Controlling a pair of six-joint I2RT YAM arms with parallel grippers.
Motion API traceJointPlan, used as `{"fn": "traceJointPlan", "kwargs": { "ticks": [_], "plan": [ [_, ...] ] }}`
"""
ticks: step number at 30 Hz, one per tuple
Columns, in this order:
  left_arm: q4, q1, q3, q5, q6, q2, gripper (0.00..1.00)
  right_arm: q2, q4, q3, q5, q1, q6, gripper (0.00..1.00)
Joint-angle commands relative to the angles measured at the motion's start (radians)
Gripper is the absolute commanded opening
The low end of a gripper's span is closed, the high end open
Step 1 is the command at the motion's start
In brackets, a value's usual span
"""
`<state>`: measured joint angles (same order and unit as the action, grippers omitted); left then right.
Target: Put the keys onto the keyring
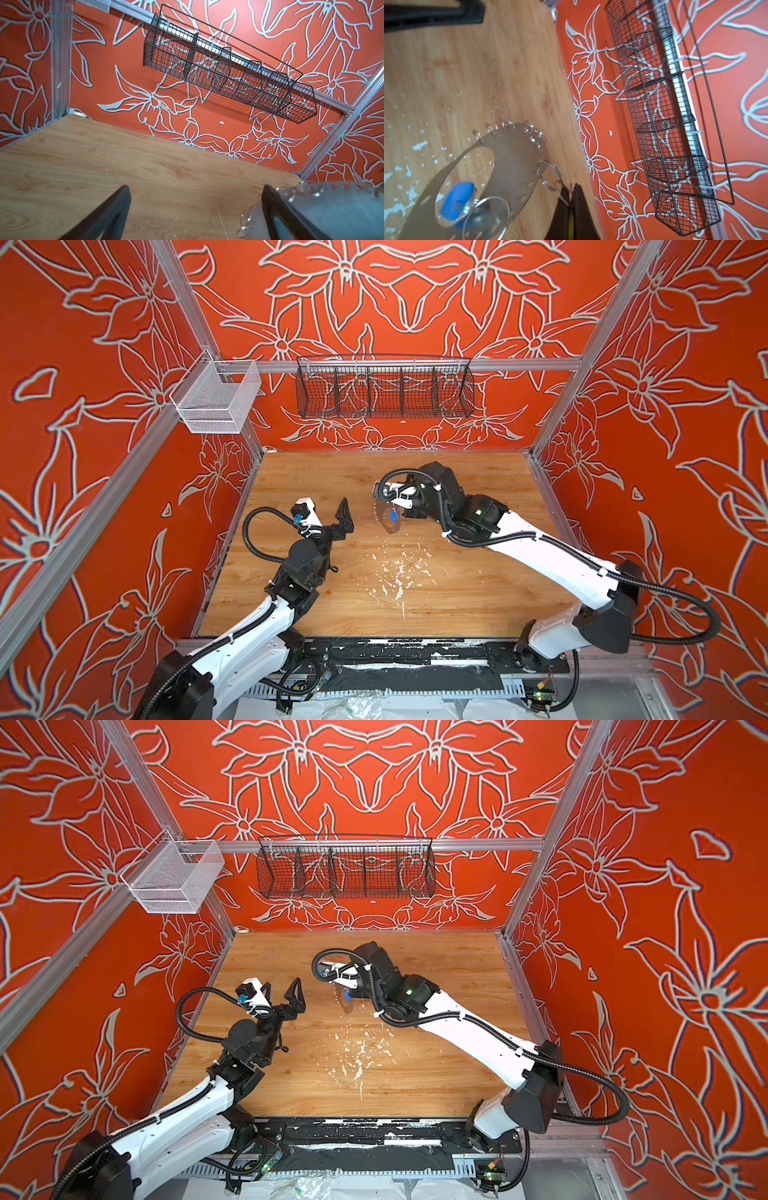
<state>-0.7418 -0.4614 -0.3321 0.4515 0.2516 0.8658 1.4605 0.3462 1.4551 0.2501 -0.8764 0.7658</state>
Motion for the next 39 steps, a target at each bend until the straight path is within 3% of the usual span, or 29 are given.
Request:
{"fn": "traceJointPlan", "kwargs": {
  "ticks": [1,5,17,21,33,39],
  "plan": [
    [-0.008,0.012,0.000,0.009,0.024,-0.011,0.97,-0.042,-0.101,-0.050,-0.065,0.013,-0.224,0.00],
    [-0.007,0.016,-0.002,0.011,0.030,-0.008,0.97,-0.018,0.038,0.059,-0.008,0.099,-0.536,0.00],
    [-0.001,0.024,-0.003,0.007,0.043,-0.010,0.97,0.010,0.139,0.072,-0.062,0.187,-0.883,0.00],
    [0.010,0.026,-0.005,0.001,0.050,-0.010,0.97,0.066,0.201,0.096,-0.123,0.191,-0.939,0.00],
    [0.013,0.036,-0.008,0.008,0.058,-0.002,0.97,0.152,0.088,0.043,-0.269,0.192,-0.983,0.00],
    [0.014,0.041,-0.011,0.011,0.063,0.005,0.97,0.192,0.065,0.043,-0.246,0.192,-0.938,0.00]
  ]
}}
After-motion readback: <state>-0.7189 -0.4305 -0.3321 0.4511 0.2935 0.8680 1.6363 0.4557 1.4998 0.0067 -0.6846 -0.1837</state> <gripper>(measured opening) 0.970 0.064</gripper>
